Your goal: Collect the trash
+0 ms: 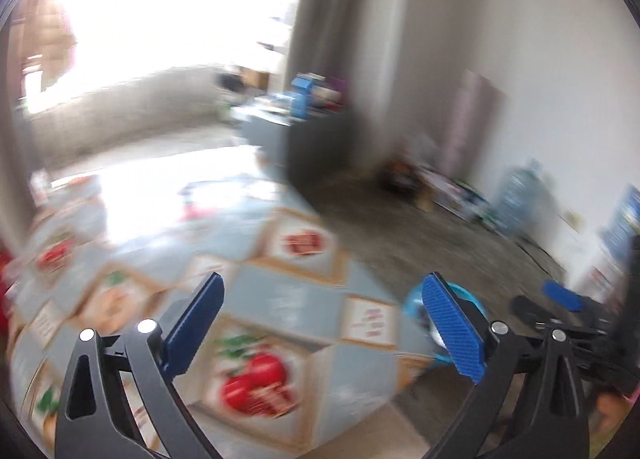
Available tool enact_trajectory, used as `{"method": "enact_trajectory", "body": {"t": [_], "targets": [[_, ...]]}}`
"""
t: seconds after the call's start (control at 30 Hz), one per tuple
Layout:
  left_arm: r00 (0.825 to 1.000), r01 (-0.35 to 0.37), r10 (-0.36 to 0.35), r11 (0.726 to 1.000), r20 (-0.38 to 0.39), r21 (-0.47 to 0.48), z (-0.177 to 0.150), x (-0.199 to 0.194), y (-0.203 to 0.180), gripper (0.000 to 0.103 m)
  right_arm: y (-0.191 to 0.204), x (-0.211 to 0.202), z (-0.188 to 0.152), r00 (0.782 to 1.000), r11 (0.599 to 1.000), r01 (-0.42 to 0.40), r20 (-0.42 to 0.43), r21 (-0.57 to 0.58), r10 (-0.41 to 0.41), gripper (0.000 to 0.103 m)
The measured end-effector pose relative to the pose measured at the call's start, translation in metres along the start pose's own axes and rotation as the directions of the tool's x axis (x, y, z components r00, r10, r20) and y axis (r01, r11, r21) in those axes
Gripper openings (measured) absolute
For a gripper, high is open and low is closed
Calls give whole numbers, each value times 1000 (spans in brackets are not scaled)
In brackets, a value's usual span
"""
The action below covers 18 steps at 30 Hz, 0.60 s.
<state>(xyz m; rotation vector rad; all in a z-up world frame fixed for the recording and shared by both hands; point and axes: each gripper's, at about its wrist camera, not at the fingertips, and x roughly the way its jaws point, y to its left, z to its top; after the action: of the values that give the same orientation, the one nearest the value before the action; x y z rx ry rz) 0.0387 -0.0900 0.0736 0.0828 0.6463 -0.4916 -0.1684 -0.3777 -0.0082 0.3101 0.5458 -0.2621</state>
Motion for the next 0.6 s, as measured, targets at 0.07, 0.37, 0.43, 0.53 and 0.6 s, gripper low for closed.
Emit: {"method": "enact_trajectory", "body": {"t": [0.07,0.37,0.43,0.53,0.6], "targets": [[992,-120,121,992,24,-47,-13,-13,15,97,16,-5,2,999,998,0,32,-56,2,95],[946,-324,324,945,2,-41,-52,-37,36,97,59,-13,-4,997,983,29,80,-181,-14,95],[939,-343,343,938,-13,-42,-56,-38,40,97,71,-17,-10,995,973,58,96,-222,-37,95],[920,-392,391,914,-34,-101,-69,-48,48,97,79,-22,-24,993,969,72,112,-238,-46,95],[905,-426,423,892,-55,-148,-78,-52,50,97,82,-21,-35,996,971,60,76,-230,-43,95]]}}
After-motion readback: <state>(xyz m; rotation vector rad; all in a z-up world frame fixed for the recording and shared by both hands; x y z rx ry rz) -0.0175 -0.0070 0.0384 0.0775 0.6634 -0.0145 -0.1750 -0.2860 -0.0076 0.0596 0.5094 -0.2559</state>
